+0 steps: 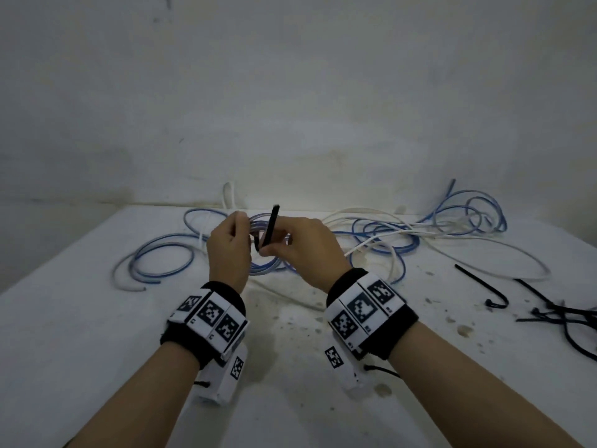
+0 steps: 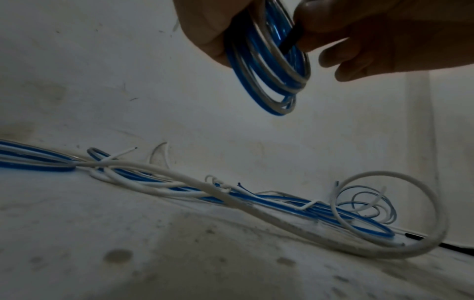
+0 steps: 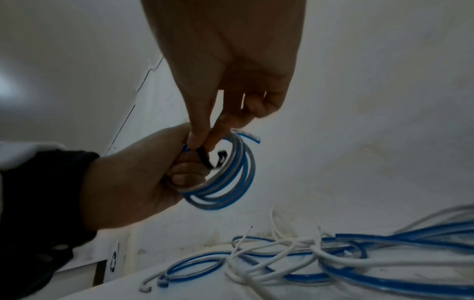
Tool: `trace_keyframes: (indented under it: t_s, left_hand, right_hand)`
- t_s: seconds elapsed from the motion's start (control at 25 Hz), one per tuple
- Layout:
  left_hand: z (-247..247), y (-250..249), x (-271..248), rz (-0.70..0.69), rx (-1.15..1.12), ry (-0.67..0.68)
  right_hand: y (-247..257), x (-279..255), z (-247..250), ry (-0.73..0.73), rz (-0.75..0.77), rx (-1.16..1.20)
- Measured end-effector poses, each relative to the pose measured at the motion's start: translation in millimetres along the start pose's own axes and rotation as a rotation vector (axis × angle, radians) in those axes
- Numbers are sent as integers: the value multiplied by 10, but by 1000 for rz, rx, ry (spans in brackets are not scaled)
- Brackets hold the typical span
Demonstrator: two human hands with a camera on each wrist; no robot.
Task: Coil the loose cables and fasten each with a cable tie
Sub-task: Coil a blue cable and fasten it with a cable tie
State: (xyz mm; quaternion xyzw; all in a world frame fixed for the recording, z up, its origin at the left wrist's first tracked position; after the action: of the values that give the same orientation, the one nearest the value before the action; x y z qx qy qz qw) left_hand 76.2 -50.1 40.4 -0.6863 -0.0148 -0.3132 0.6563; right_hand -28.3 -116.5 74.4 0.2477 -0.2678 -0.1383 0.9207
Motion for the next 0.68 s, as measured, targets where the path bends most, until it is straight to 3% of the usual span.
trace_keyframes:
  t_s: [0.12,0.2,0.32,0.48,0.6,0.68]
  left_hand:
    - [33,54,30,20,81,79]
    - [9,104,43,38,130,156]
    - [27,160,86,31,127,224]
    - [119,82,103,-73,97,202]
    - [155,127,116,-59,136,176]
    - [56,105,67,-90,197,220]
  right_hand:
    - [199,27,-21,-207,125,-118]
    - [237,39,-36,-271,159,-157]
    - [155,80,-171,-223,116,-142]
    - [368,-42,-349,-180,347,-76]
    - [193,36,-377,-88,146,139]
    - [104,53,-313,-168,81,180]
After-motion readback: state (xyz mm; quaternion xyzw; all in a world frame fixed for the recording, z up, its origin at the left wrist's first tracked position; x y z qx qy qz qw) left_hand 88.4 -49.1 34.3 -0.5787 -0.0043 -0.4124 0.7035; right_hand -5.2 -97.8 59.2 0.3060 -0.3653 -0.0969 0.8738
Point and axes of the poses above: each hand's wrist, its own x-axis towards the middle knuckle, its own z-axis out of the back of the hand, y = z × x, the point moved 9 cm from there along x, towards the middle knuckle, and after that the axes turned 1 degree about y, right-handed, at the moved point
